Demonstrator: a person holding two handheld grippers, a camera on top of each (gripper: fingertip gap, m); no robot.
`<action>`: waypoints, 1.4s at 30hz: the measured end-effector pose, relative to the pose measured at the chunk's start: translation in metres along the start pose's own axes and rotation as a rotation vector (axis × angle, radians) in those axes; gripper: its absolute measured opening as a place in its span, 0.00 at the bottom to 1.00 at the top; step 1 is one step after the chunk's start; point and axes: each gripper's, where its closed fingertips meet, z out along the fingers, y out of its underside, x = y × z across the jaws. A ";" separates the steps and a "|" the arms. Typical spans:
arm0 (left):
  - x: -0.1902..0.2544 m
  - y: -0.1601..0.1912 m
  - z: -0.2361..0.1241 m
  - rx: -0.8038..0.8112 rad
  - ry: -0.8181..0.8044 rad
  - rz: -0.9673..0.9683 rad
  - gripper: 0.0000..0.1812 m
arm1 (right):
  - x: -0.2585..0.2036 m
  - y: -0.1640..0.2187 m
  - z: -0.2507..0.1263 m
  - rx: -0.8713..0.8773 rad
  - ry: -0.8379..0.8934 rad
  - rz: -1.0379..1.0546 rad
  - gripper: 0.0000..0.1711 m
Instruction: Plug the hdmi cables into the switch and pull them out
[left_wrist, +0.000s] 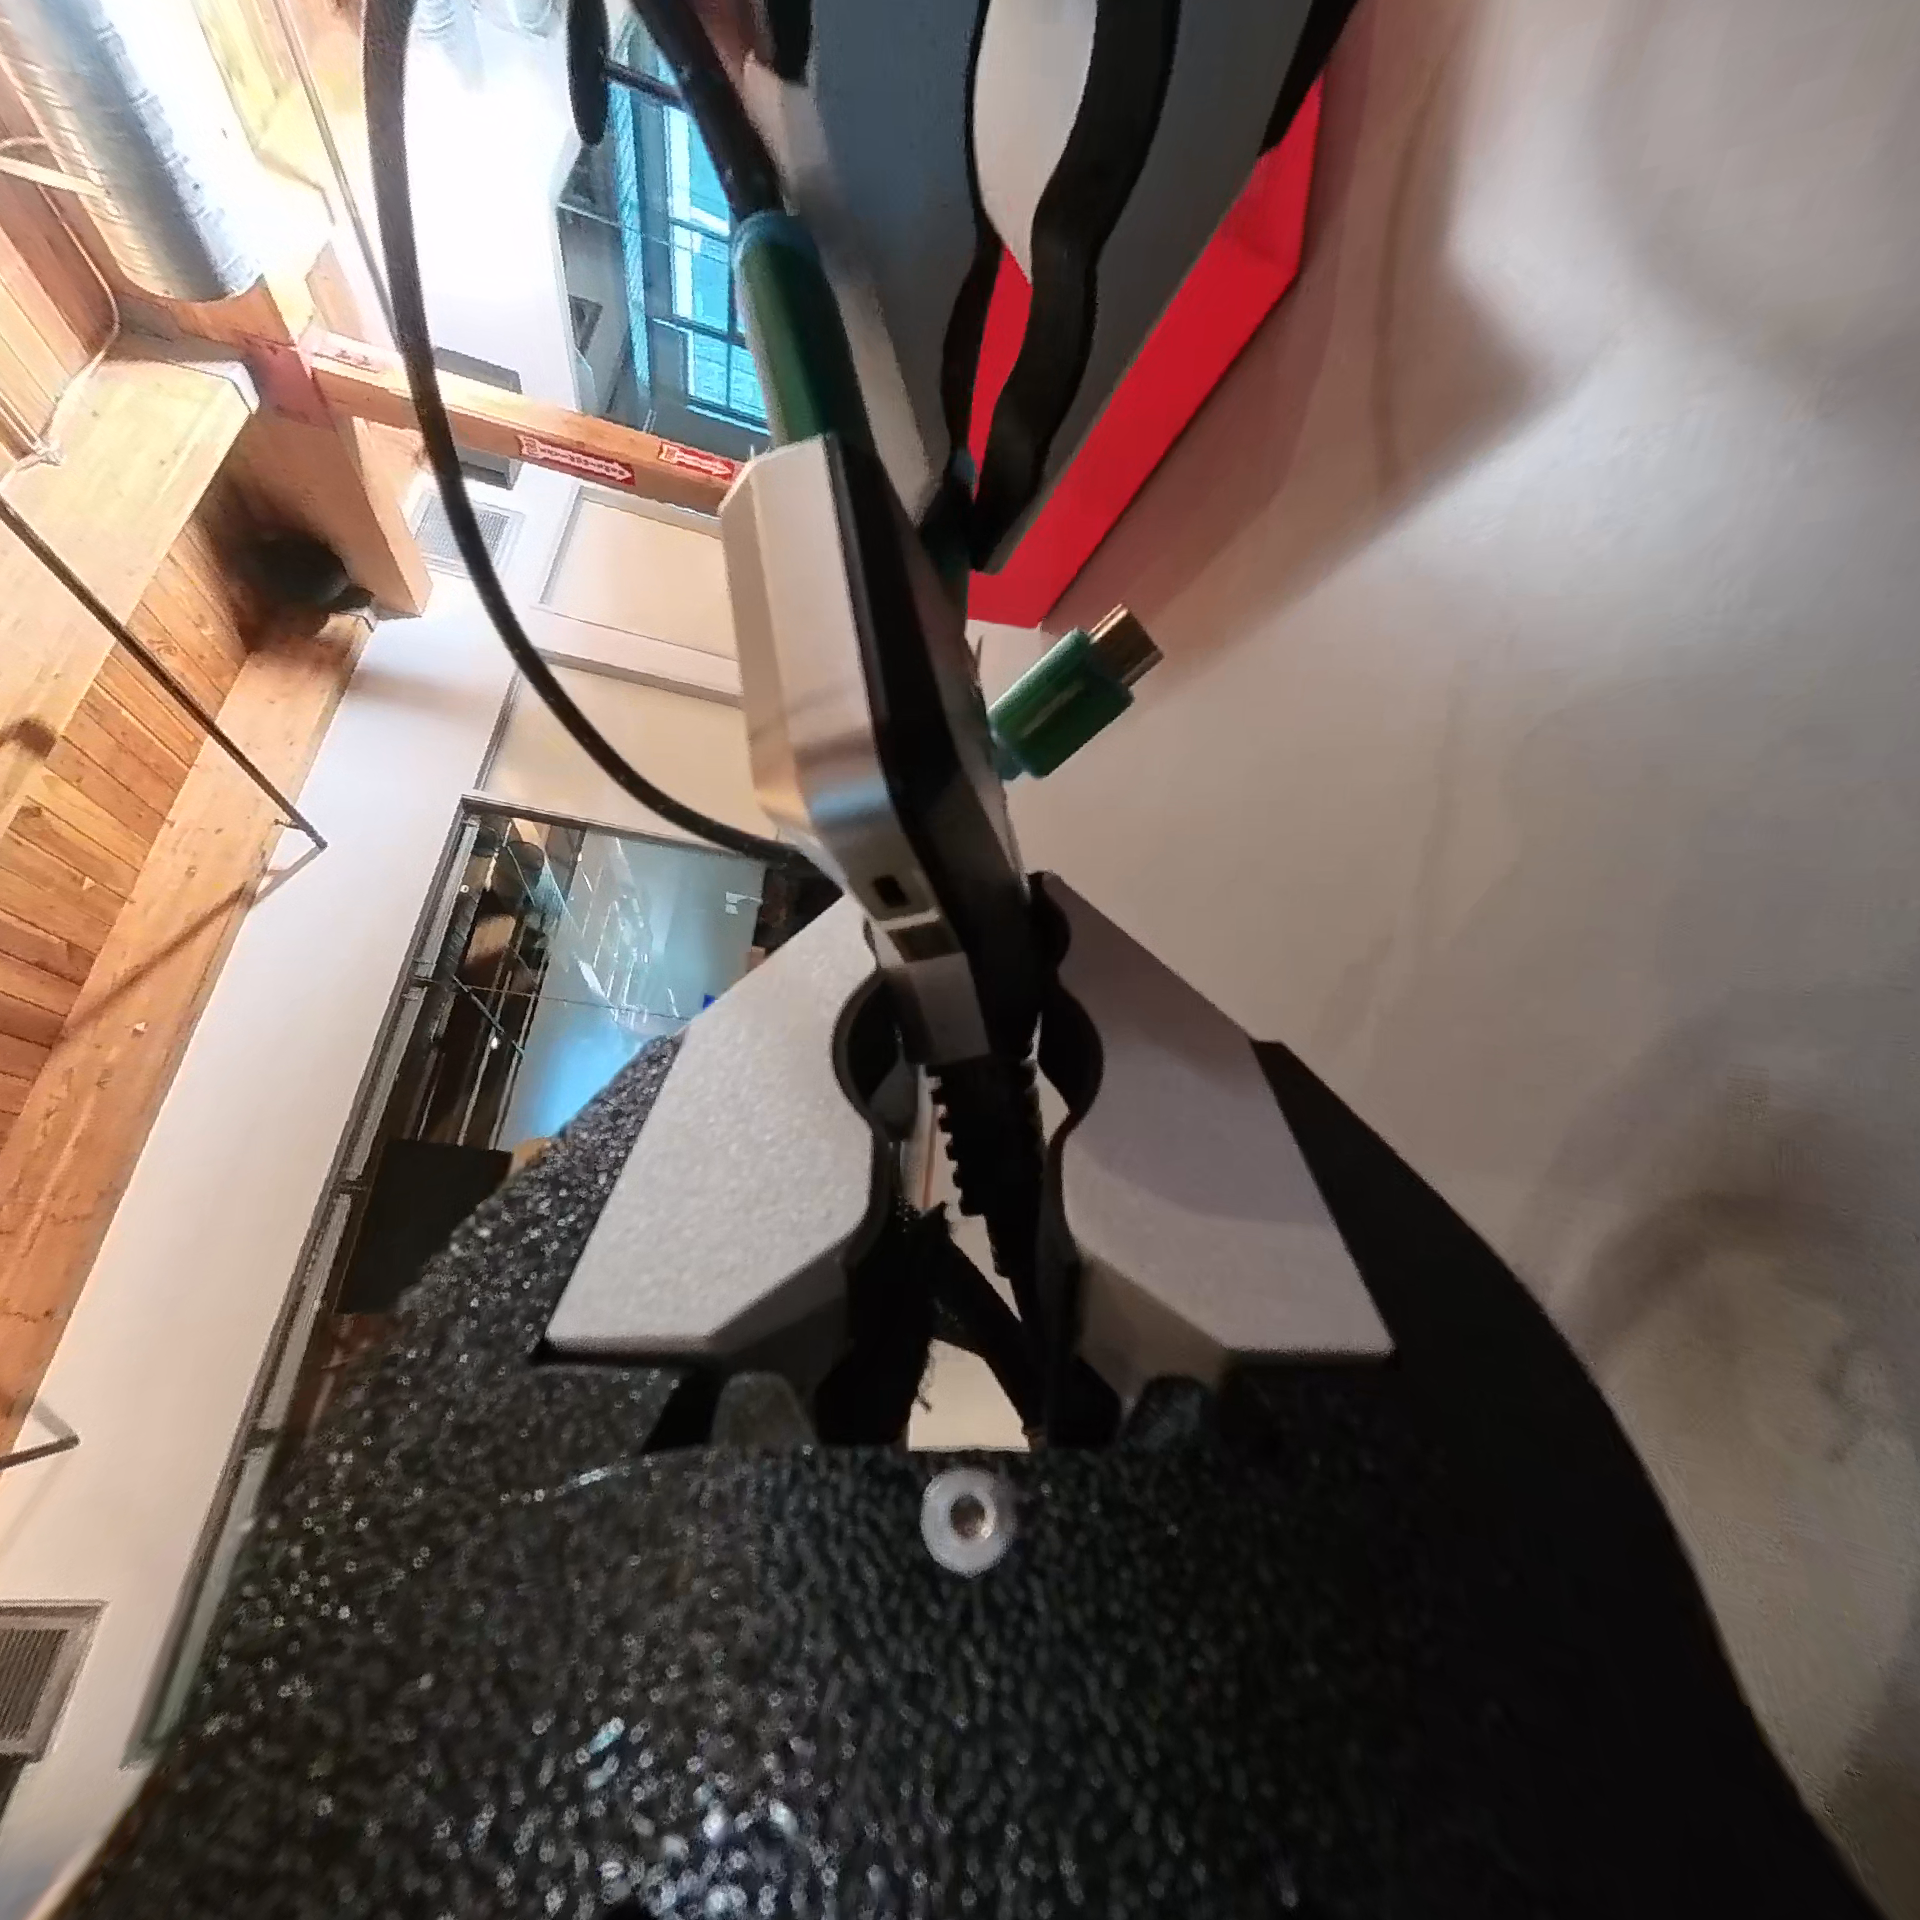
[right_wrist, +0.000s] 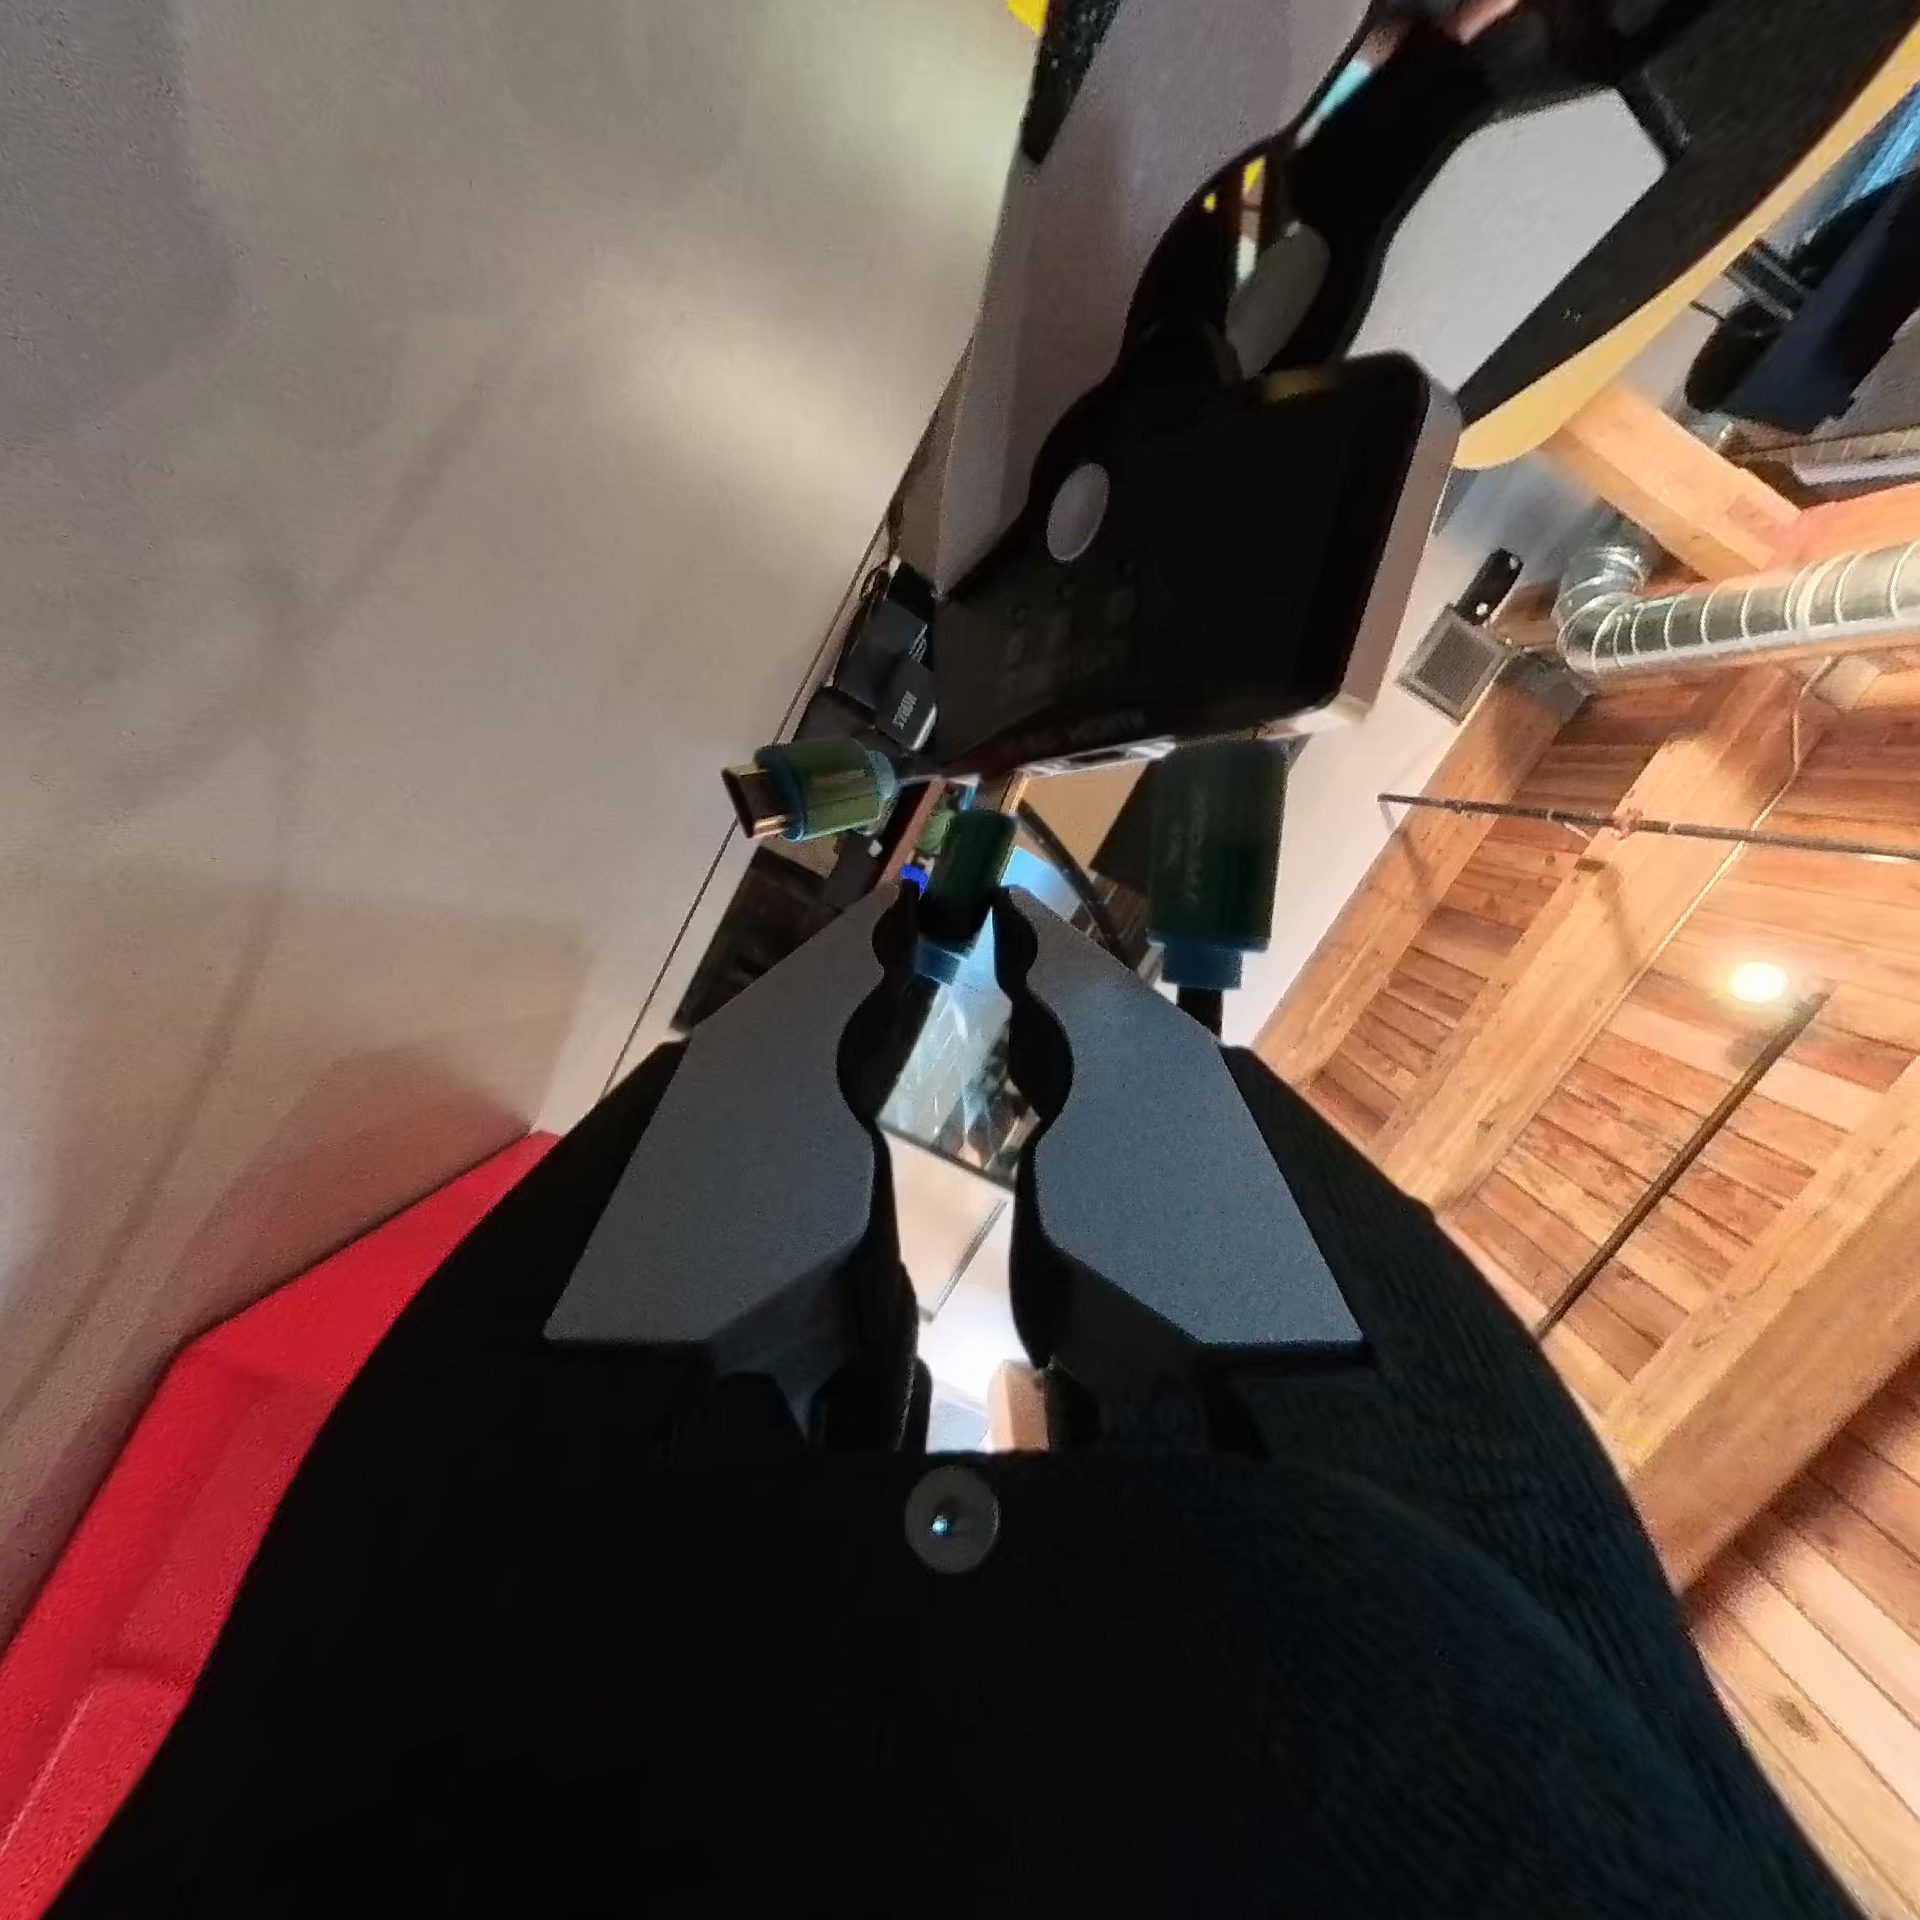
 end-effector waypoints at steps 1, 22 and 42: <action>0.001 0.000 -0.001 0.002 0.007 0.009 0.11 | -0.001 -0.001 -0.001 0.014 -0.004 -0.010 0.07; 0.074 0.005 -0.004 -0.011 0.625 -0.446 0.11 | -0.053 -0.028 -0.005 0.353 -0.425 0.474 0.07; 0.080 0.008 -0.033 -0.029 0.947 -0.769 0.11 | -0.060 -0.052 -0.025 0.418 -1.234 1.051 0.06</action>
